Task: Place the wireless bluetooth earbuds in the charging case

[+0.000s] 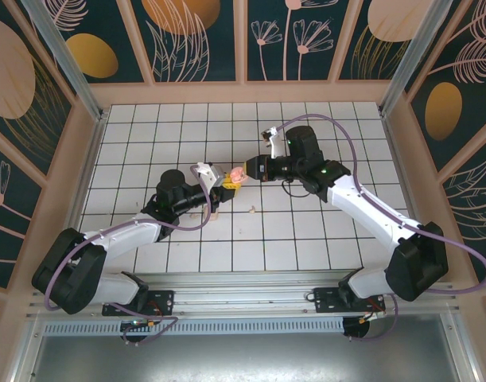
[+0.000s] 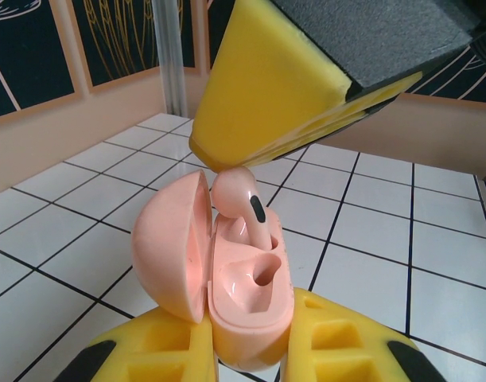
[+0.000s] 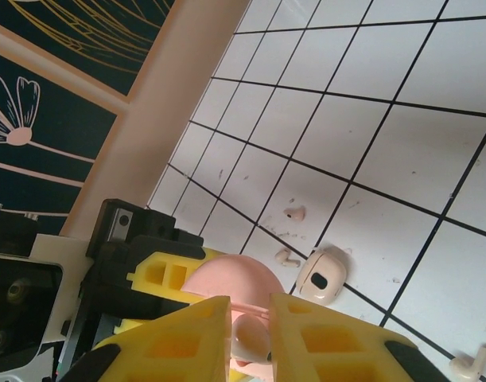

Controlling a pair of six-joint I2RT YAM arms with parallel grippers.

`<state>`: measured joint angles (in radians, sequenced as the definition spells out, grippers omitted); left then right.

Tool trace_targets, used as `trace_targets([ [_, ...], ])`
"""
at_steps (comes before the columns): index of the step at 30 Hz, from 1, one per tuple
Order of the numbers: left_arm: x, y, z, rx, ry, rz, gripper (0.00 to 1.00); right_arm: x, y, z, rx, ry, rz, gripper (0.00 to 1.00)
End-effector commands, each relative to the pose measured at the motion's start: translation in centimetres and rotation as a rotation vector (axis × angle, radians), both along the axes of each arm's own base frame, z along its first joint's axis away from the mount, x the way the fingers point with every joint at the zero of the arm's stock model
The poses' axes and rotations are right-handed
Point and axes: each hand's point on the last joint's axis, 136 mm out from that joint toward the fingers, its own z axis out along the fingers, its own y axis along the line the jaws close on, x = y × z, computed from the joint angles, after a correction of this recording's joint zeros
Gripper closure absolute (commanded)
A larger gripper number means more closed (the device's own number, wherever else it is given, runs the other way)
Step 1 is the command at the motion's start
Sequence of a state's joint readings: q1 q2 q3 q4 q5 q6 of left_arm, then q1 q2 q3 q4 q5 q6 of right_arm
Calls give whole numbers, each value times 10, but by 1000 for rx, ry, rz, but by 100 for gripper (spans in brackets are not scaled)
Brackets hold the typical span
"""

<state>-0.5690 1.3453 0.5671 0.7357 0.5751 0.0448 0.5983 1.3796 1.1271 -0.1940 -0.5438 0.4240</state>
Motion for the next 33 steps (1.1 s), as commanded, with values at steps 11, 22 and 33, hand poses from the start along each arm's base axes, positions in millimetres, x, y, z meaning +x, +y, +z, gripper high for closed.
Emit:
trace_targets([
  [11,0,-3,22,-27,-62,-13,88,-13,5,-15,-40,45,54,86],
  [22,0,-2,29,-35,-77,-6,88,-23,3,-44,-116,90,54,87],
  [33,6,5,20,-28,-46,52,86,-9,-3,20,-20,-46,-11,65],
])
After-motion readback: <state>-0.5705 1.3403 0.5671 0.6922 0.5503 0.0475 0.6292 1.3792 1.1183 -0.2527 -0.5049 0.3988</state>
